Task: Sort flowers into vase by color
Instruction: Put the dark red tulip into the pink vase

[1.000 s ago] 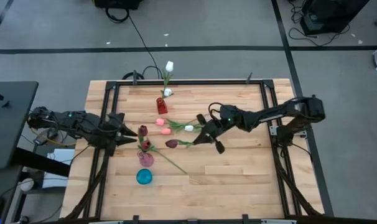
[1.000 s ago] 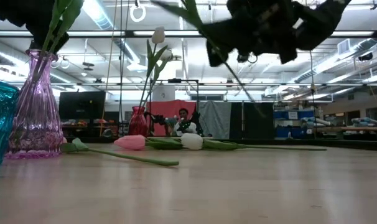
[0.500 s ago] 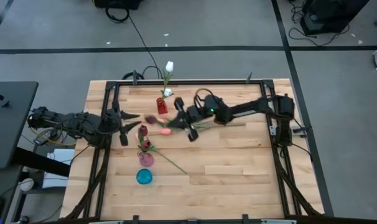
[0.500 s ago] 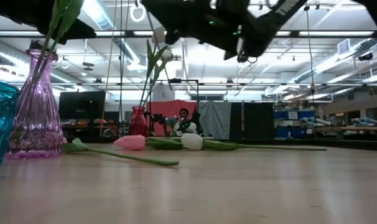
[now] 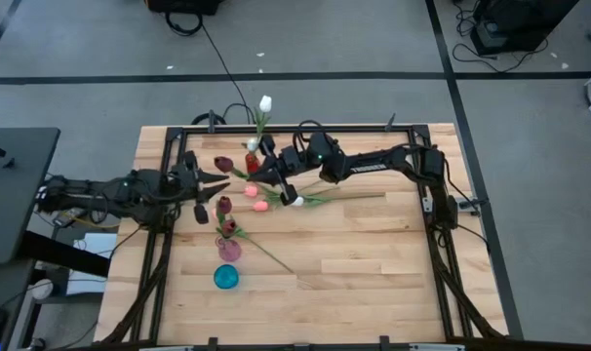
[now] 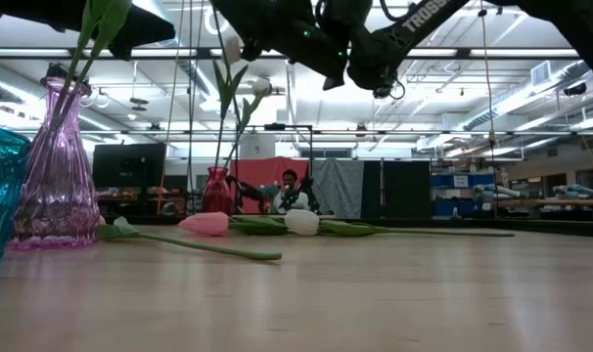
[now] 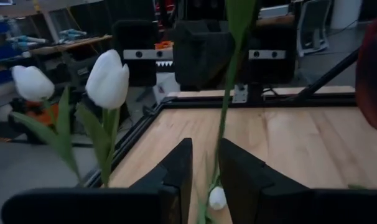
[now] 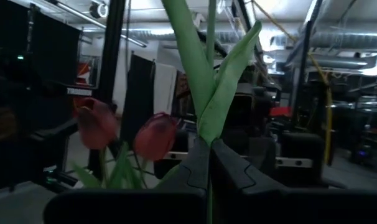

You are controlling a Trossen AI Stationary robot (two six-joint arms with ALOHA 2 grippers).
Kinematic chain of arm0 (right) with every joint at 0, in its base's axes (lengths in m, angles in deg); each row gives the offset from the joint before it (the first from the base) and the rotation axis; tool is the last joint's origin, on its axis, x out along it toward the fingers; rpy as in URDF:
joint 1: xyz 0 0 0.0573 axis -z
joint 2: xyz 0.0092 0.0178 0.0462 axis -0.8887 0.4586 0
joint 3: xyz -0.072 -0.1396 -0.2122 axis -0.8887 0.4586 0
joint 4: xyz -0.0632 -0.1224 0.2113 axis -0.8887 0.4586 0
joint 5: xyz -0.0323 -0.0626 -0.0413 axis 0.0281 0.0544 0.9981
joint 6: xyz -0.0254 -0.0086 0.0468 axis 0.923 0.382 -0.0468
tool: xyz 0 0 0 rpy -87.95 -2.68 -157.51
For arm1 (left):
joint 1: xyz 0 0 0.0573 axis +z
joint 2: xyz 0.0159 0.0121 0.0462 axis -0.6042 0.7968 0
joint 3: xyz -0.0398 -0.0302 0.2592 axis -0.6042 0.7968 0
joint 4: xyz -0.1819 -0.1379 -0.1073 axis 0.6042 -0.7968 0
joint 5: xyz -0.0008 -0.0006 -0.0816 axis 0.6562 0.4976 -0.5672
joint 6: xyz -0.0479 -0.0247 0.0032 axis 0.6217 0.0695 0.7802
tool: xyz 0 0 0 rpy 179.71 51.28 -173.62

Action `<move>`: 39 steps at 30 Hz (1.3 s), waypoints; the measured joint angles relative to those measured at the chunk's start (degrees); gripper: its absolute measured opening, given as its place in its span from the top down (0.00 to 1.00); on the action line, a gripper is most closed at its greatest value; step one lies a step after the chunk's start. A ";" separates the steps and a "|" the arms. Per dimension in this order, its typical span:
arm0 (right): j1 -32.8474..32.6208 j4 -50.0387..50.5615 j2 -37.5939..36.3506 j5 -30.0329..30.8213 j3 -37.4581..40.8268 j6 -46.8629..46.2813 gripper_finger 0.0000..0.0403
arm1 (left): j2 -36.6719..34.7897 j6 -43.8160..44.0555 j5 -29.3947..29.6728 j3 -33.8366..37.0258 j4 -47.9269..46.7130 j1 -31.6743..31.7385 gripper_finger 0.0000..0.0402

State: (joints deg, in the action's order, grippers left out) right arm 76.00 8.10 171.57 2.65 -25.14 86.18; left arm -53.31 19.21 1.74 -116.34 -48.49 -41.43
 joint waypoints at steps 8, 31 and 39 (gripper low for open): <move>-1.23 3.07 -0.26 5.22 0.35 1.55 0.96 | 5.62 3.77 -6.22 -0.01 4.16 2.51 0.84; -7.56 18.04 -5.27 27.92 0.42 17.50 0.96 | 13.70 2.76 -13.48 -5.53 5.03 6.91 0.84; -7.63 18.02 -5.27 28.04 0.42 17.49 0.96 | 13.62 2.51 -13.50 -5.53 5.18 6.89 0.74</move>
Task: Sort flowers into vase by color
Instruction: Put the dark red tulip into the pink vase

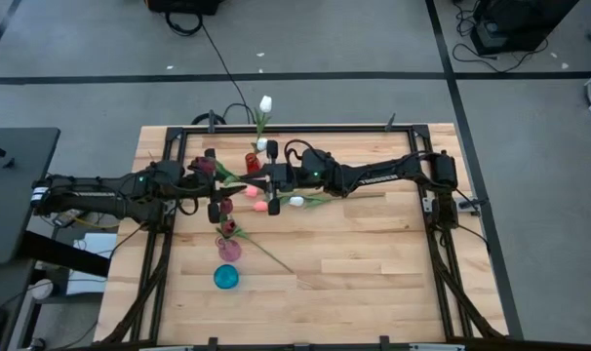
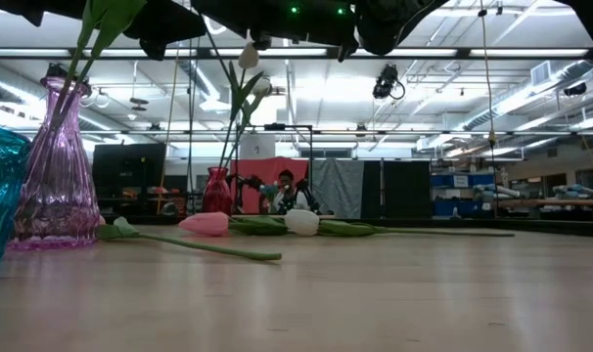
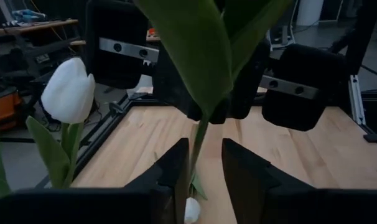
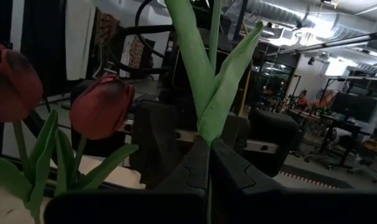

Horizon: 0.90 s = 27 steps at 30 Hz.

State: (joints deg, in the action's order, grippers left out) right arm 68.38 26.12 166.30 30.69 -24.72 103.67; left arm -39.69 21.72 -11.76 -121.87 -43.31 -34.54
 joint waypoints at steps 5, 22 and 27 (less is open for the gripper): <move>-0.17 0.07 0.00 0.00 0.00 -0.17 0.96 | 0.89 -1.34 0.04 0.00 0.48 0.00 0.71; -0.52 3.48 -0.32 0.90 0.00 -0.19 0.91 | 2.49 -5.67 0.78 0.00 1.85 0.00 0.97; -0.40 9.65 -4.06 -0.44 -0.01 -0.20 0.83 | -0.66 -4.80 0.85 0.02 -1.28 0.00 0.97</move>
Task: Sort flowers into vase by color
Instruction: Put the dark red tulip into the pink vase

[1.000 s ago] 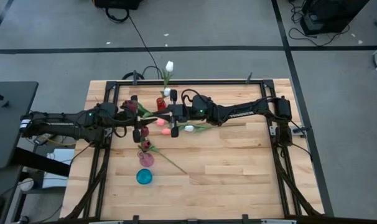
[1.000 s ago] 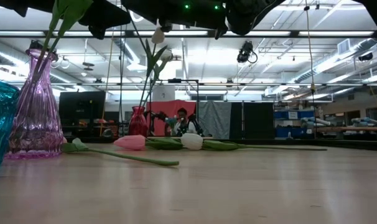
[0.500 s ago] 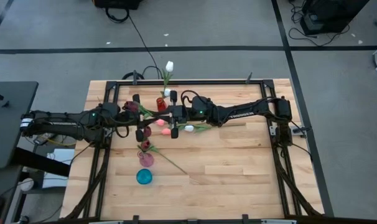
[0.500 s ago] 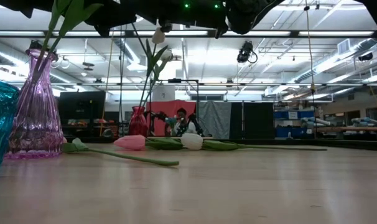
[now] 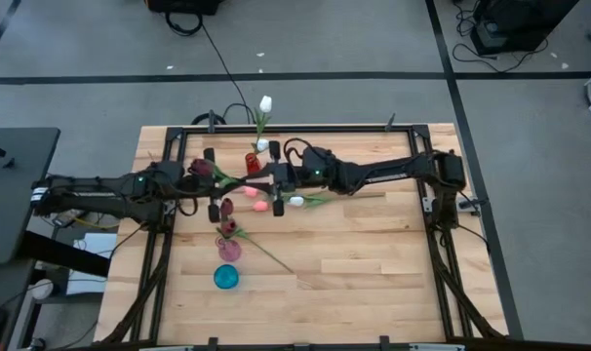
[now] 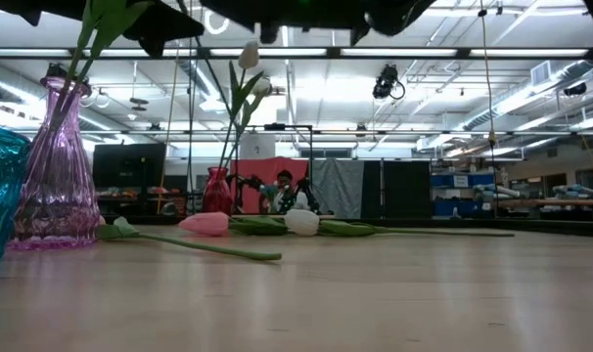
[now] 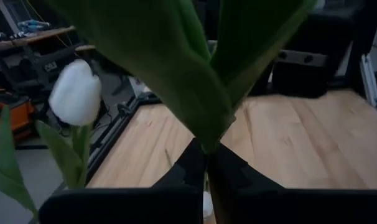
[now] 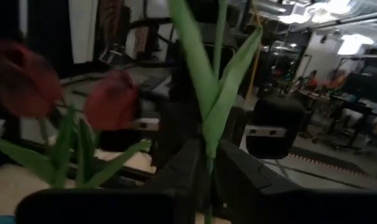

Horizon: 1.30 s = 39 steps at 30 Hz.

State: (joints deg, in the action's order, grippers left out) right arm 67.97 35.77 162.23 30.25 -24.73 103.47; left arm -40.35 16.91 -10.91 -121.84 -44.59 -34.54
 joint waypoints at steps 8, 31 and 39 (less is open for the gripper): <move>0.27 9.36 -10.04 -4.50 5.28 1.18 0.77 | -9.01 3.15 -0.77 -4.88 -11.77 0.00 0.97; -2.25 2.06 -39.80 16.76 46.51 -4.60 0.77 | -11.17 22.75 -25.37 -19.27 -44.24 -0.83 0.97; -2.26 -12.01 -40.52 19.24 54.81 -6.17 0.77 | -11.45 18.62 -24.44 -15.45 -39.37 -2.05 0.97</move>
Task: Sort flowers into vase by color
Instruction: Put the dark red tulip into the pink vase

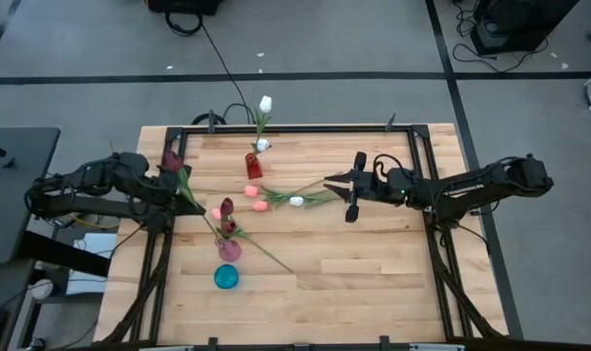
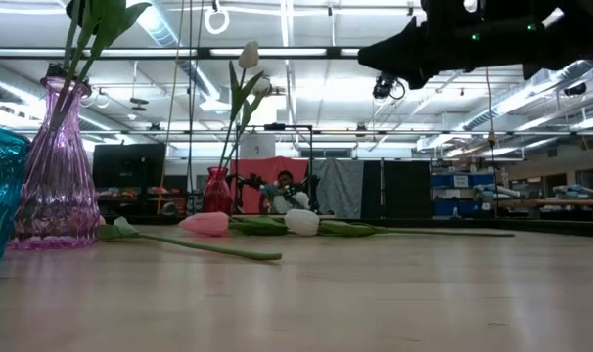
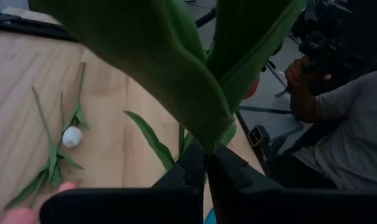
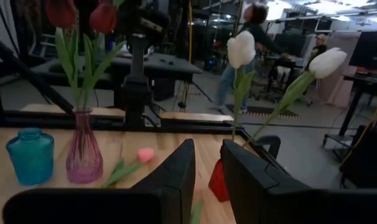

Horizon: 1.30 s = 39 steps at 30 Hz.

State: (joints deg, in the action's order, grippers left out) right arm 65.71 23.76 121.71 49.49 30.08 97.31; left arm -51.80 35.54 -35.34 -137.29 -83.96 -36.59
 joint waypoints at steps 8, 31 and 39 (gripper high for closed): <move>0.00 0.09 0.02 0.09 0.32 -0.33 0.77 | 0.02 -0.13 0.05 5.23 0.76 0.00 0.97; 0.94 5.48 0.07 0.06 -0.52 -4.66 0.77 | -0.08 2.70 5.30 13.97 10.78 -9.09 0.66; 0.94 16.01 0.09 -1.43 -4.27 -5.40 0.77 | -0.04 2.86 1.65 13.87 7.57 -10.22 0.61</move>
State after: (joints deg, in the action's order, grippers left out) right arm 66.65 39.78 121.80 48.06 25.81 91.91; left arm -51.84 38.40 -33.69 -123.42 -76.39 -46.81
